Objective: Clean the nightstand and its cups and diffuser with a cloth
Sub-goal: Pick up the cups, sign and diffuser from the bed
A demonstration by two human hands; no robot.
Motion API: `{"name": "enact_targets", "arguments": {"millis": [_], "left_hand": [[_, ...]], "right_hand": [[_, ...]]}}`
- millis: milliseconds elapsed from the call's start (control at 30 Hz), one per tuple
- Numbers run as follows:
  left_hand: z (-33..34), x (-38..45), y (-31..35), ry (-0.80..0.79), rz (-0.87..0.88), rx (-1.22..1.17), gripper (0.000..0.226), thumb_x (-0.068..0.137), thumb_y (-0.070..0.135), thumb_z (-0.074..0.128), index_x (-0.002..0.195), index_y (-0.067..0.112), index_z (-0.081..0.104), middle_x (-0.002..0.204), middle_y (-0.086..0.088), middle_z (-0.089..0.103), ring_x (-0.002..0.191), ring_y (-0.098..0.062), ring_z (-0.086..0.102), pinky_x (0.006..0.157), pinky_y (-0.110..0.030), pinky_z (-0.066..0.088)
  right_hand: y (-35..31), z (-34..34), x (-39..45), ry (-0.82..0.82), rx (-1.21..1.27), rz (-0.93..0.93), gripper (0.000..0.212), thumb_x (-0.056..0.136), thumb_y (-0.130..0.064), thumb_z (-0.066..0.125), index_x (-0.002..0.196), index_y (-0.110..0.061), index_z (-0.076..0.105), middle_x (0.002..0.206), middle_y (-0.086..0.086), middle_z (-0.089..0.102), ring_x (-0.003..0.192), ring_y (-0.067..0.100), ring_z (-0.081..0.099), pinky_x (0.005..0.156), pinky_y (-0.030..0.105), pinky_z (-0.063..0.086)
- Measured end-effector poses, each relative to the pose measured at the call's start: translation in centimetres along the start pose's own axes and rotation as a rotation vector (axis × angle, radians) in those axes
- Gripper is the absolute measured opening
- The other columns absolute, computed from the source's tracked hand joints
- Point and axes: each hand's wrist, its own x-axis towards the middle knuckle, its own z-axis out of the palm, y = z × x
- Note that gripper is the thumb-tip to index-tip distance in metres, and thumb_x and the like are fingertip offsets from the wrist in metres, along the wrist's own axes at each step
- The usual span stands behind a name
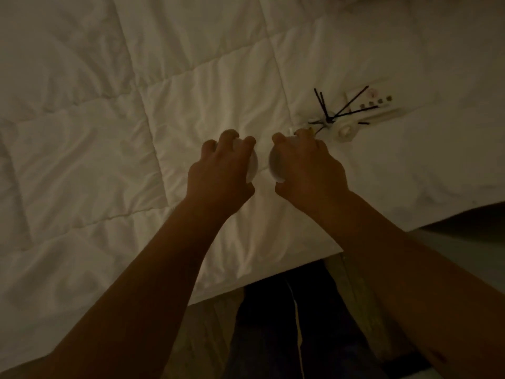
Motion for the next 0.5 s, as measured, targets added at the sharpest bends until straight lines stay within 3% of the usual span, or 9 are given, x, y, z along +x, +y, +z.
{"name": "enact_targets", "arguments": {"millis": [233, 500], "left_hand": [[0.6, -0.2, 4.7, -0.054, 0.182, -0.005, 0.086, 0.067, 0.038, 0.079, 0.137, 0.035, 0.030, 0.142, 0.002, 0.033, 0.123, -0.029, 0.041, 0.069, -0.041, 0.047], [2.6, 1.0, 14.7, -0.116, 0.367, 0.067, 0.086, 0.069, 0.040, 0.076, 0.140, 0.034, 0.028, 0.143, 0.000, 0.032, 0.124, -0.029, 0.040, 0.072, -0.042, 0.050]], "right_hand": [[4.1, -0.5, -4.8, 0.002, 0.059, 0.142, 0.087, 0.070, -0.041, 0.078, 0.138, -0.035, 0.023, 0.143, 0.010, 0.032, 0.121, 0.033, 0.044, 0.077, 0.045, 0.051], [13.4, -1.6, -9.4, 0.071, 0.154, 0.303, 0.086, 0.069, -0.041, 0.079, 0.139, -0.033, 0.029, 0.136, 0.011, 0.037, 0.117, 0.034, 0.047, 0.072, 0.044, 0.053]]}}
